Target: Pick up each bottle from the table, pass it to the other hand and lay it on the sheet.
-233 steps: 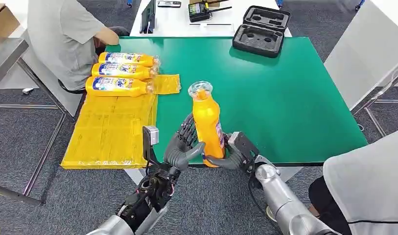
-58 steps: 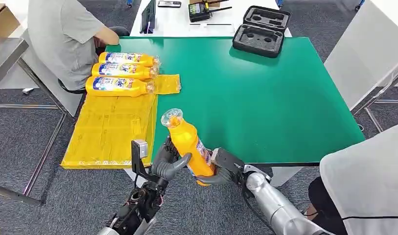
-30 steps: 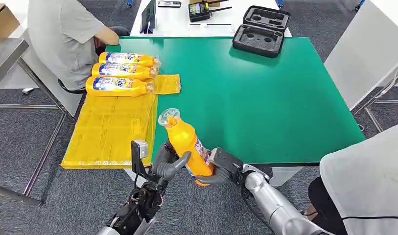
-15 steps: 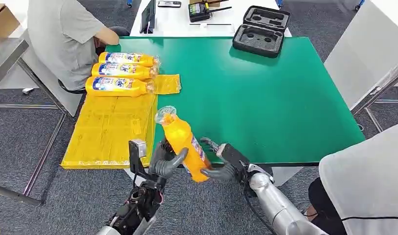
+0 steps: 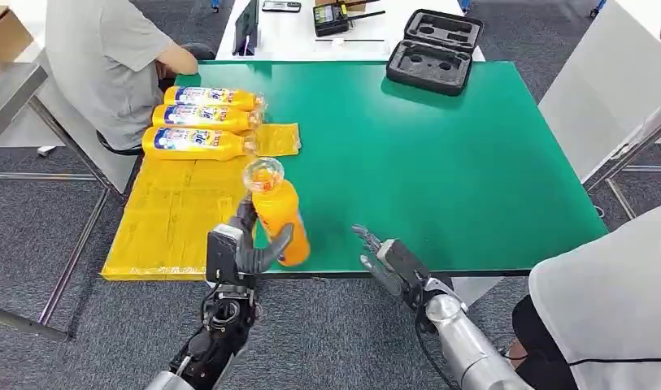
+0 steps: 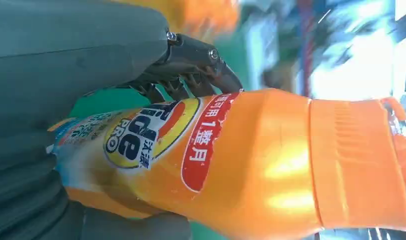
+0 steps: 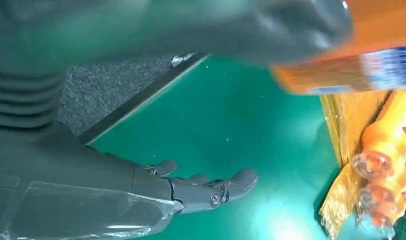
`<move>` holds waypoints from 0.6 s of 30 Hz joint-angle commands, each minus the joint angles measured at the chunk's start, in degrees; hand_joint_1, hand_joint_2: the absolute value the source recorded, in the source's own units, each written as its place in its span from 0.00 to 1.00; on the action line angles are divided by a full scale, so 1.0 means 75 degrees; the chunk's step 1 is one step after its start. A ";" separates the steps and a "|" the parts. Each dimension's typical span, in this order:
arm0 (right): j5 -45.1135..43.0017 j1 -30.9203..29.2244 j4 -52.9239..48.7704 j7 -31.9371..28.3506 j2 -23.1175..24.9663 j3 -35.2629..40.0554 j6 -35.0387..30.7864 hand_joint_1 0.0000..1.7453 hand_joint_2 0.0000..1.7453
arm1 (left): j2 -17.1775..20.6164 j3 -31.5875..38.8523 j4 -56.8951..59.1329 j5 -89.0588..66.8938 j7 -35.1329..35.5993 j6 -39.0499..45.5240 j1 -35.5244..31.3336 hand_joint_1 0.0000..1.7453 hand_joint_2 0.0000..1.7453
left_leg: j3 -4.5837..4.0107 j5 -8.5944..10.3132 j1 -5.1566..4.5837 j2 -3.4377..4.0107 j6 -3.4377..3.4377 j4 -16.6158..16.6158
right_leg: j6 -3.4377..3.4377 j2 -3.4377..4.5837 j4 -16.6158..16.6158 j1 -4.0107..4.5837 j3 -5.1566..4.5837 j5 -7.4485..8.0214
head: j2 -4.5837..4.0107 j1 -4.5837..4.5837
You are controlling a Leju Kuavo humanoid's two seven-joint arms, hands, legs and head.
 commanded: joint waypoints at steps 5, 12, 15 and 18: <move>0.0031 0.0066 -0.0037 -0.0031 0.0146 -0.0356 0.0034 0.00 1.00 | 0.0009 0.1607 -0.0963 -0.5589 0.0567 0.2951 -0.0451 0.86 1.00 | 0.0006 -0.0012 0.0015 0.0025 -0.0019 0.0013 | -0.0019 0.0022 0.0006 0.0015 0.0003 -0.0002 | 0.0000 0.0000; 0.0128 -0.0307 0.0683 -0.0396 0.0347 -0.0247 0.0059 0.00 1.00 | -0.0429 0.3298 -0.2038 -1.0457 0.1889 0.2951 -0.0392 0.78 1.00 | 0.0008 -0.0005 0.0010 0.0018 -0.0012 0.0004 | -0.0013 0.0013 -0.0001 0.0011 0.0007 -0.0001 | 0.0000 0.0000; 0.0150 -0.0477 0.0796 -0.0565 0.0416 -0.0209 0.0126 0.00 1.00 | 0.0307 0.2267 -0.1474 -1.1104 0.3580 0.2951 -0.0661 0.78 1.00 | 0.0014 -0.0008 0.0010 0.0032 -0.0016 0.0004 | -0.0017 0.0028 0.0003 0.0010 0.0007 0.0000 | 0.0000 -0.0003; 0.0160 -0.0527 0.0739 -0.0609 0.0426 -0.0166 0.0107 0.00 1.00 | 0.0481 0.2062 -0.1340 -1.0880 0.3845 0.2951 -0.0784 0.78 1.00 | 0.0017 -0.0003 0.0009 0.0024 -0.0017 -0.0001 | -0.0018 0.0019 0.0002 0.0009 0.0011 -0.0001 | 0.0000 0.0000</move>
